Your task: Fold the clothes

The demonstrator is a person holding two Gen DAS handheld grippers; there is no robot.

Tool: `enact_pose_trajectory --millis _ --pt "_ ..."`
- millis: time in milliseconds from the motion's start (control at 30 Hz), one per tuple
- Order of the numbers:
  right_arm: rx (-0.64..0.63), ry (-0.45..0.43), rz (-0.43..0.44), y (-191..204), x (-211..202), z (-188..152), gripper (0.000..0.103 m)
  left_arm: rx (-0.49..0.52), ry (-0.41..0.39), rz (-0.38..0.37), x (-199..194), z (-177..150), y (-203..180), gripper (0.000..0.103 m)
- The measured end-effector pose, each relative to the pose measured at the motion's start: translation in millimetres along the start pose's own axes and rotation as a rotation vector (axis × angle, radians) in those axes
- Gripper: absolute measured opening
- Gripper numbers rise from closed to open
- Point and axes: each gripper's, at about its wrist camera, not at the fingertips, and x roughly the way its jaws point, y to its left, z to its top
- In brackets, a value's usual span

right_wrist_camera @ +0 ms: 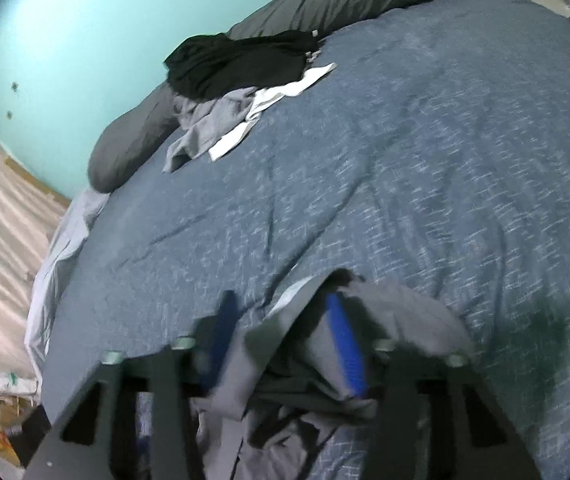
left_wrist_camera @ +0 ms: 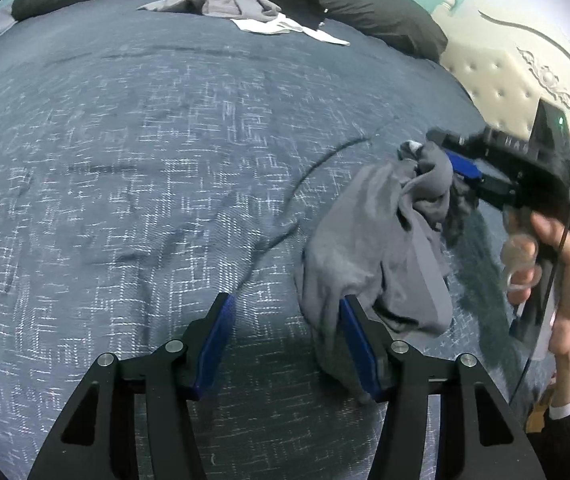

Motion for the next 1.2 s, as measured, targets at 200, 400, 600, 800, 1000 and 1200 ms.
enact_pose_trajectory --millis 200,400,600,800,1000,1200 --pt "0.019 -0.012 0.042 -10 -4 -4 0.003 -0.009 -0.008 0.008 -6 0 0 0.06" --pt "-0.02 -0.12 0.013 -10 -43 2 0.003 -0.048 -0.009 0.024 -11 -5 12 0.061" --pt "-0.057 -0.184 -0.04 -24 -84 5 0.003 -0.082 -0.023 0.041 -10 -3 15 0.065" --pt "-0.06 -0.207 -0.114 -50 -106 0 0.003 -0.08 -0.027 0.046 -2 2 1 0.065" --pt "-0.01 -0.192 -0.224 -78 -114 -3 0.003 -0.078 -0.001 0.013 13 8 -13 0.065" --pt "0.051 -0.228 -0.327 -102 -129 -5 0.003 -0.094 -0.007 0.015 13 10 -11 0.065"
